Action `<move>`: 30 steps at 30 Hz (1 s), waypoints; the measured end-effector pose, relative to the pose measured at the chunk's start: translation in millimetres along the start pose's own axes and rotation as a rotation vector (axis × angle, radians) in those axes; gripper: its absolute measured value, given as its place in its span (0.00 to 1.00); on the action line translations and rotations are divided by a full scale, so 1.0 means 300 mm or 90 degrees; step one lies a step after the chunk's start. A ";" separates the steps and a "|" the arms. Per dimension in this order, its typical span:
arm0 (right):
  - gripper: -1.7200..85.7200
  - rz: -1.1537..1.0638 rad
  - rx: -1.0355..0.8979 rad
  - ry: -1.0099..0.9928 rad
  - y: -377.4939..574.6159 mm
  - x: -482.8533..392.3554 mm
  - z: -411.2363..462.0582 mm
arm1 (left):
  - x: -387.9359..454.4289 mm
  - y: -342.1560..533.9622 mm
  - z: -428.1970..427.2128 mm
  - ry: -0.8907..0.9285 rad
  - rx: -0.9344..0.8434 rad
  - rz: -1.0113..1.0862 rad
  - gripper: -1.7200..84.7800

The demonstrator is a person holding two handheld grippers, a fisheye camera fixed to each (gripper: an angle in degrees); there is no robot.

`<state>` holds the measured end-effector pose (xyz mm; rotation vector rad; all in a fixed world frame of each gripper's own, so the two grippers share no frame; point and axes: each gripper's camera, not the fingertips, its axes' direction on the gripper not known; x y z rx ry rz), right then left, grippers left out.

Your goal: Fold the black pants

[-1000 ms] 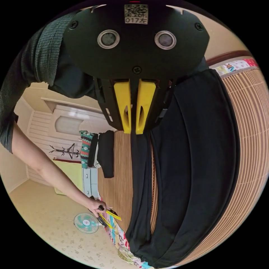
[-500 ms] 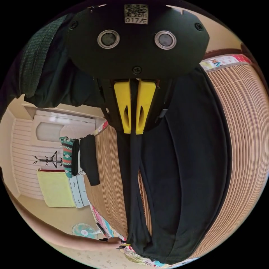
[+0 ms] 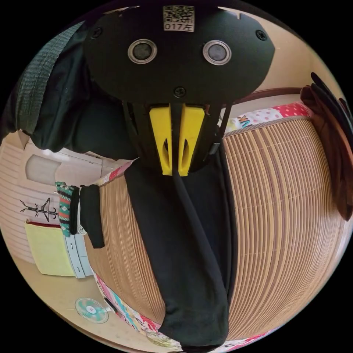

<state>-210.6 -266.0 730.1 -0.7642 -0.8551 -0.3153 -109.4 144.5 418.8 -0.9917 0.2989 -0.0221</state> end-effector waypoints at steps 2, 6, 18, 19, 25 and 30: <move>0.10 -0.051 -0.036 0.006 0.101 -0.011 0.006 | -0.058 -0.001 0.012 0.056 -0.005 -0.011 0.03; 0.12 -0.121 -0.157 0.042 0.560 0.029 0.014 | -0.098 0.006 0.008 0.119 0.003 -0.028 0.03; 0.09 0.212 -0.392 -0.194 1.631 0.058 0.014 | 0.002 -0.004 -0.048 0.078 -0.020 -0.032 0.03; 0.08 0.218 -0.398 -0.190 1.645 0.051 0.014 | 0.019 -0.003 -0.056 0.070 -0.030 -0.023 0.03; 0.05 0.166 -0.354 -0.167 1.670 -0.047 -0.144 | 0.119 0.076 -0.219 0.084 -0.022 0.014 0.02; 0.04 0.157 -0.279 -0.143 1.737 -0.127 -0.217 | 0.059 0.202 -0.350 0.142 0.097 0.017 0.02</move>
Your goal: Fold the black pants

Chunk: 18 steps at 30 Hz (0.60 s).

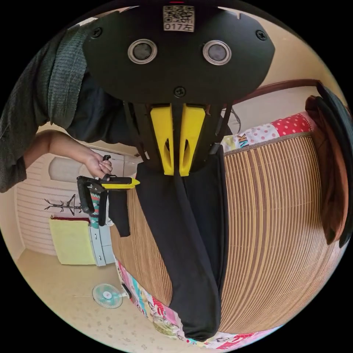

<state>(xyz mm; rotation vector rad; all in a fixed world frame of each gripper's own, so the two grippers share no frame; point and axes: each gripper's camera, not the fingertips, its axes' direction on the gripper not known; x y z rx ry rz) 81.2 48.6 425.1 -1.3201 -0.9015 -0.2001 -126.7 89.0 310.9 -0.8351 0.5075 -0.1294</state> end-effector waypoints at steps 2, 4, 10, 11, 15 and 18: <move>0.04 0.035 -0.014 0.001 0.006 0.016 0.062 | -0.078 0.033 0.027 0.000 -0.014 -0.034 0.02; 0.04 0.040 -0.047 0.095 0.003 0.011 0.136 | -0.106 0.050 0.073 -0.024 -0.037 -0.035 0.03; 0.07 0.030 -0.036 0.066 0.037 0.076 0.168 | -0.165 0.076 0.046 -0.076 -0.022 -0.085 0.08; 0.08 0.038 -0.006 0.059 0.046 0.110 0.128 | -0.183 0.056 0.004 -0.052 0.012 -0.082 0.10; 0.14 0.091 0.093 -0.085 -0.016 0.322 0.023 | -0.236 -0.103 -0.056 0.022 0.053 -0.043 0.16; 0.17 0.108 0.175 -0.216 -0.116 0.495 0.001 | -0.291 -0.289 -0.055 0.065 0.067 -0.048 0.21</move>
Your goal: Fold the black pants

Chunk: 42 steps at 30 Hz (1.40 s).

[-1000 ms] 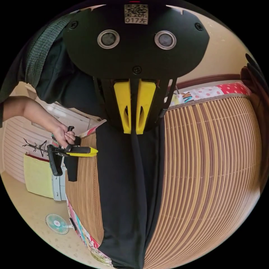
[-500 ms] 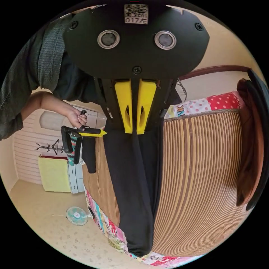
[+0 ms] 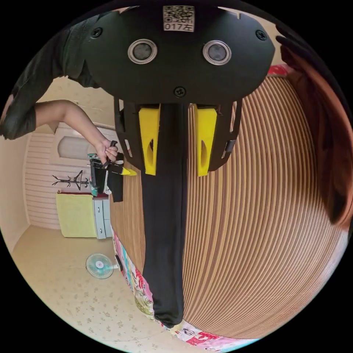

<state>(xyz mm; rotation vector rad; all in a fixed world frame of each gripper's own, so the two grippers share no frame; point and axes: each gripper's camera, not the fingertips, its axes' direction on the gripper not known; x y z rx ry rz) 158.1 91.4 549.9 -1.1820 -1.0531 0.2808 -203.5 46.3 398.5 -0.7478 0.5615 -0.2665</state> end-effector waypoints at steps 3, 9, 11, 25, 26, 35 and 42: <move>0.17 0.012 0.049 -0.074 -0.140 0.110 0.001 | -0.026 -0.167 0.026 0.073 0.007 -0.003 0.24; 0.16 -0.002 0.066 -0.129 -0.308 0.131 0.044 | 0.011 -0.372 0.063 0.063 -0.016 0.060 0.20; 0.14 0.014 0.038 -0.125 -0.326 0.130 0.063 | 0.019 -0.406 0.105 0.084 -0.057 0.058 0.18; 0.04 -0.183 0.127 -0.389 0.245 -0.120 -0.326 | 0.422 0.079 -0.352 0.326 0.006 0.305 0.07; 0.04 -0.216 0.145 -0.388 0.317 -0.203 -0.387 | 0.511 0.140 -0.423 0.329 0.022 0.338 0.07; 0.03 -0.480 0.232 -0.368 0.659 -0.834 -0.840 | 1.129 0.449 -0.926 0.382 0.155 0.584 0.07; 0.03 -0.554 0.255 -0.274 0.696 -1.213 -1.039 | 1.360 0.466 -1.135 0.412 0.213 0.564 0.07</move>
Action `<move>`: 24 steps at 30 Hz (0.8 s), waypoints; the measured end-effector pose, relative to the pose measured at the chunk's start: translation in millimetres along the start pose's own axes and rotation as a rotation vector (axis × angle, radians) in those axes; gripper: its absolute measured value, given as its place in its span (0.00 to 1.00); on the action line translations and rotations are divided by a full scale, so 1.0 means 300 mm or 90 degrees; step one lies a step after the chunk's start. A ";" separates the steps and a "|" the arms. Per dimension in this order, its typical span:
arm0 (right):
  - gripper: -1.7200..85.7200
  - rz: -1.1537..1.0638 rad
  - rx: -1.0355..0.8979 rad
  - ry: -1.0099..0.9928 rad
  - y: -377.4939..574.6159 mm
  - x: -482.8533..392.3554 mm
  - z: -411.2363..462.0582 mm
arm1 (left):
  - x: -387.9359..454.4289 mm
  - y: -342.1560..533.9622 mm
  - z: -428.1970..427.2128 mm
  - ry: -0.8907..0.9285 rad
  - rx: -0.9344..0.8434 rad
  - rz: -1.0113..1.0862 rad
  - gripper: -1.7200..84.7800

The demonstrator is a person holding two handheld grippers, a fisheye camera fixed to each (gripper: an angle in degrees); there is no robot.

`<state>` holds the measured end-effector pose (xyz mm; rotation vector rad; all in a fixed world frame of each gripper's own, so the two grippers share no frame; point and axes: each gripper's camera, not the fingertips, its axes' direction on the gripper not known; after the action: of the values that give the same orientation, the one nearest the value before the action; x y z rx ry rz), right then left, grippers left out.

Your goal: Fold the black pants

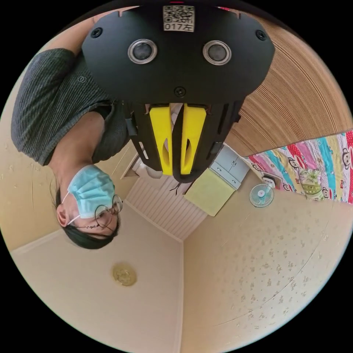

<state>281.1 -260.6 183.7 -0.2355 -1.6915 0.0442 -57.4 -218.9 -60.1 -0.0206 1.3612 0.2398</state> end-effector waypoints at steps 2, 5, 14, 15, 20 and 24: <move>0.03 0.049 -0.015 0.051 -0.030 0.025 0.021 | -0.027 -0.019 0.006 -0.088 -0.006 -0.043 0.07; 0.03 0.125 -0.096 0.172 -0.041 0.180 0.102 | -0.175 0.011 0.040 -0.246 -0.045 -0.128 0.07; 0.03 0.249 -0.263 0.374 0.196 0.666 0.382 | -0.782 0.352 0.106 -0.404 -0.211 -0.287 0.07; 0.03 0.265 -0.282 0.384 0.289 0.692 0.402 | -0.812 0.401 0.109 -0.408 -0.223 -0.301 0.07; 0.04 0.466 -0.274 0.373 0.802 0.777 0.368 | -0.990 0.905 0.143 -0.386 -0.337 -0.504 0.08; 0.07 0.703 -0.313 0.399 1.218 0.806 0.289 | -1.034 1.171 0.135 -0.390 -0.419 -0.618 0.09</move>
<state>215.0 149.8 347.6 -1.3774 -0.7622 0.3373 -140.6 81.0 292.6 -1.0476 0.5047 -0.1381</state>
